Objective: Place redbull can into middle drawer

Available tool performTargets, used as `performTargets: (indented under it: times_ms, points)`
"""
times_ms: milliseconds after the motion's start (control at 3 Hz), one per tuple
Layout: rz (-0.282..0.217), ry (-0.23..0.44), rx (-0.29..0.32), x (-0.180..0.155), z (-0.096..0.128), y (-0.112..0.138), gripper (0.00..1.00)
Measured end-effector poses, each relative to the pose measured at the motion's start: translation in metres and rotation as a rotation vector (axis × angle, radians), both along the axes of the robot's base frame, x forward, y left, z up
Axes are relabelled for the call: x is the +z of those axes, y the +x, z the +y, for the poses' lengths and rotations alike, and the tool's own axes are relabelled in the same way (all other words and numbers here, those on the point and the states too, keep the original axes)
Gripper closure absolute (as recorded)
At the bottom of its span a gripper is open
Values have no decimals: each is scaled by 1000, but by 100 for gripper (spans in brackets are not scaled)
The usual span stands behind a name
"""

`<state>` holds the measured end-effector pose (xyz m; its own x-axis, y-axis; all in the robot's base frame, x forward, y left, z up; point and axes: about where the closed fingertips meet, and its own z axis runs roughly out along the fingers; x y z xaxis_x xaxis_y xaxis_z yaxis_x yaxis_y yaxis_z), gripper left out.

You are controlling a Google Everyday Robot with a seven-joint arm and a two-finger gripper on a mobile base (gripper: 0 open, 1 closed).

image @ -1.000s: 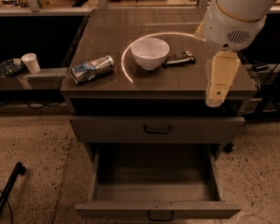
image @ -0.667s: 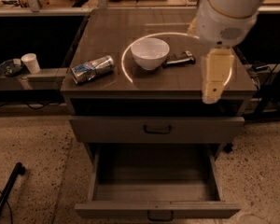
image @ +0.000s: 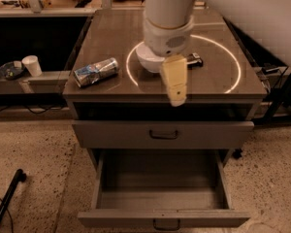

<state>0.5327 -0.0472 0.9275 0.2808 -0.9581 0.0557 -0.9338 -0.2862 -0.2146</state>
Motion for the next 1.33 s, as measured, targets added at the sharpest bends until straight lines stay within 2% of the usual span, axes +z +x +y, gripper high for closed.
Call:
performTargets:
  times_ms: [333,667,1000,1333]
  points:
    - [11,-48,76,-22,32,8,0]
    - [11,-48,76,-22,32,8,0]
    - [-2,-25,111,-19,44,27,0]
    - [-7,1,175,-20,64,52,0]
